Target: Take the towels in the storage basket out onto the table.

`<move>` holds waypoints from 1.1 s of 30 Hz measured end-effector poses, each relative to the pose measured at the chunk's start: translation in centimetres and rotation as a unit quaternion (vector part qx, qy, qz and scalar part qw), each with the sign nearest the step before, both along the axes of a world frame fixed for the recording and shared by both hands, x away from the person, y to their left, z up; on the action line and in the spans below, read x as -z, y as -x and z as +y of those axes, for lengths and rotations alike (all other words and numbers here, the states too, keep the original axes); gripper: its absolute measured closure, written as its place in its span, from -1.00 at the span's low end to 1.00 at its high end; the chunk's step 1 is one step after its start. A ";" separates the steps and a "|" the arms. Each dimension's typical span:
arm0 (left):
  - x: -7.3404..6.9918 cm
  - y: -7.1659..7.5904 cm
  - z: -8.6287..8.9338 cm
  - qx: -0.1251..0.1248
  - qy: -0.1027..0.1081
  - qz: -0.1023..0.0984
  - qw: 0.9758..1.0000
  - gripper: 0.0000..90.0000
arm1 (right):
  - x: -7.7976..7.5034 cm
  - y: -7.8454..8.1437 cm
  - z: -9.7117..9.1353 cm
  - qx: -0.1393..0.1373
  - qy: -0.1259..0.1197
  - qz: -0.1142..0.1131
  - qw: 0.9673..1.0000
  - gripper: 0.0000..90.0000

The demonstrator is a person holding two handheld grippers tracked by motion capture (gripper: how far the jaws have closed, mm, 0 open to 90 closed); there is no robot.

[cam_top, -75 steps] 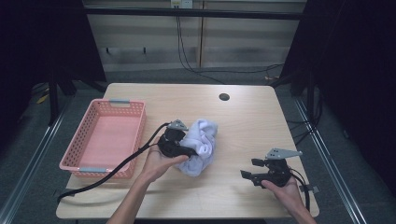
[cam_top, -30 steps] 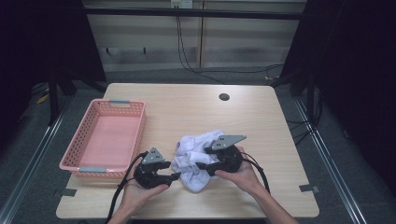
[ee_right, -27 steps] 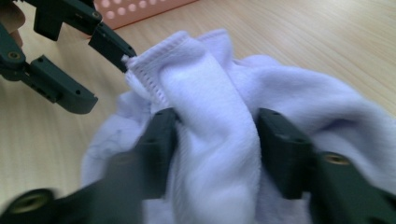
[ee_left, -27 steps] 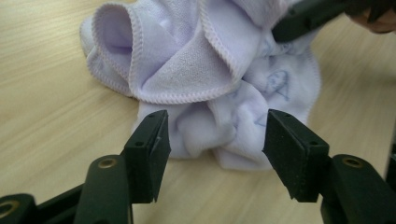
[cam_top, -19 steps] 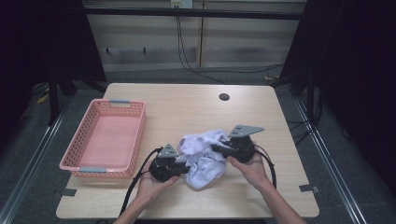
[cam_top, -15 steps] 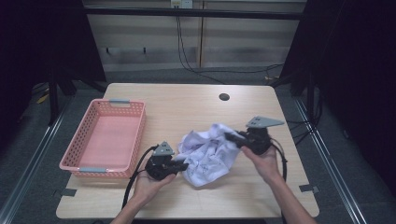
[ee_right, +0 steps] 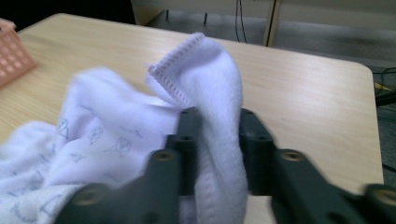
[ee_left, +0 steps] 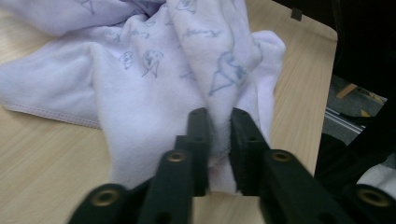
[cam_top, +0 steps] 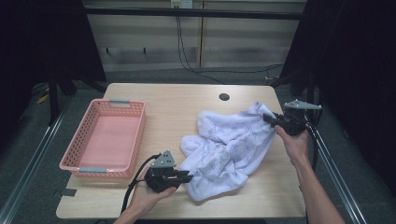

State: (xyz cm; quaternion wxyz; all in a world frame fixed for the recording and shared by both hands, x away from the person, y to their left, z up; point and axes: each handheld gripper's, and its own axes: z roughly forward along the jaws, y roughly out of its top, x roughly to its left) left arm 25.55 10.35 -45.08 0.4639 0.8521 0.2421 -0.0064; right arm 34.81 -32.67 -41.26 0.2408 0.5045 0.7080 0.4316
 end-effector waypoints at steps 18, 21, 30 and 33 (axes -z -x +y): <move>3.5 -4.4 0.9 -0.067 -0.030 0.040 0.997 0.14 | 5.2 10.7 11.2 -0.257 -0.016 0.085 0.963 -0.08; 3.8 -4.5 0.6 -0.058 -0.032 0.037 0.997 0.58 | 6.7 10.6 12.7 -0.270 0.007 0.106 0.957 0.04; 2.2 -3.2 2.0 -0.050 0.010 0.042 0.998 0.91 | 4.1 8.2 7.2 -0.174 0.010 0.060 0.983 0.90; 1.9 -1.6 0.6 -0.016 0.038 0.060 0.997 0.91 | 4.5 6.6 3.9 -0.144 -0.004 0.072 0.987 0.90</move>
